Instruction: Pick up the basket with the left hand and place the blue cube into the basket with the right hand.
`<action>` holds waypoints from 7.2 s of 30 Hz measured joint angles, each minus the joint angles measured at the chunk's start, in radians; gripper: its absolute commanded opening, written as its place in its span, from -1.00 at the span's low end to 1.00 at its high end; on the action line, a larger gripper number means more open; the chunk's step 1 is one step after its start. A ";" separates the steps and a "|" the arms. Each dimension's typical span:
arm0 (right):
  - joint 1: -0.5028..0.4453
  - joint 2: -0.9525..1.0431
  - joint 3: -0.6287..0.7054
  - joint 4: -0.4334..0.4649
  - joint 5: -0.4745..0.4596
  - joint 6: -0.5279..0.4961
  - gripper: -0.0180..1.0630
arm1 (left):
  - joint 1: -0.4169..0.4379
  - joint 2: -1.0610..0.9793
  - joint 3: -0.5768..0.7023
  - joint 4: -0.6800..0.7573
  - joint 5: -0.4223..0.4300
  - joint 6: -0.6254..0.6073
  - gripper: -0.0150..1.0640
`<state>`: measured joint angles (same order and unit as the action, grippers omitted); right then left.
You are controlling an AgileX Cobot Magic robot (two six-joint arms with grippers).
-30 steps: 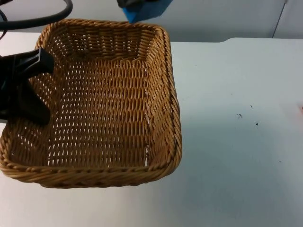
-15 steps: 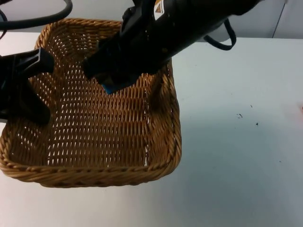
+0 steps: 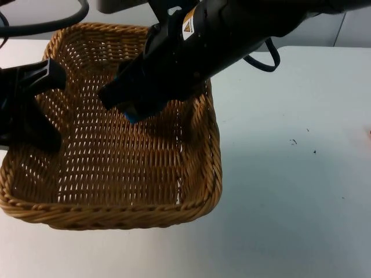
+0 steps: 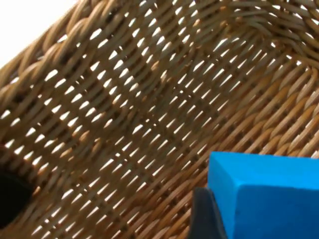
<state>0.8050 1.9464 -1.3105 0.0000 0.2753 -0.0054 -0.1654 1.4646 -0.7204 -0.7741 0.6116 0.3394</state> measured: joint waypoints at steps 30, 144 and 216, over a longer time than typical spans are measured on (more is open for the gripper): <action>0.000 -0.081 0.000 0.000 0.005 -0.018 0.46 | 0.000 0.000 0.000 0.000 -0.010 0.000 -0.97; 0.002 -1.335 0.637 -0.072 0.327 -0.046 0.46 | 0.000 -0.445 -0.204 -0.149 0.153 0.441 0.50; 0.002 -1.943 0.794 -0.069 0.818 0.054 0.58 | 0.000 -1.460 0.205 0.705 0.475 -0.264 0.50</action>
<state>0.8068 0.0029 -0.5169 -0.0685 1.0929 0.0488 -0.1654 0.0044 -0.5152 -0.0693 1.0862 0.0751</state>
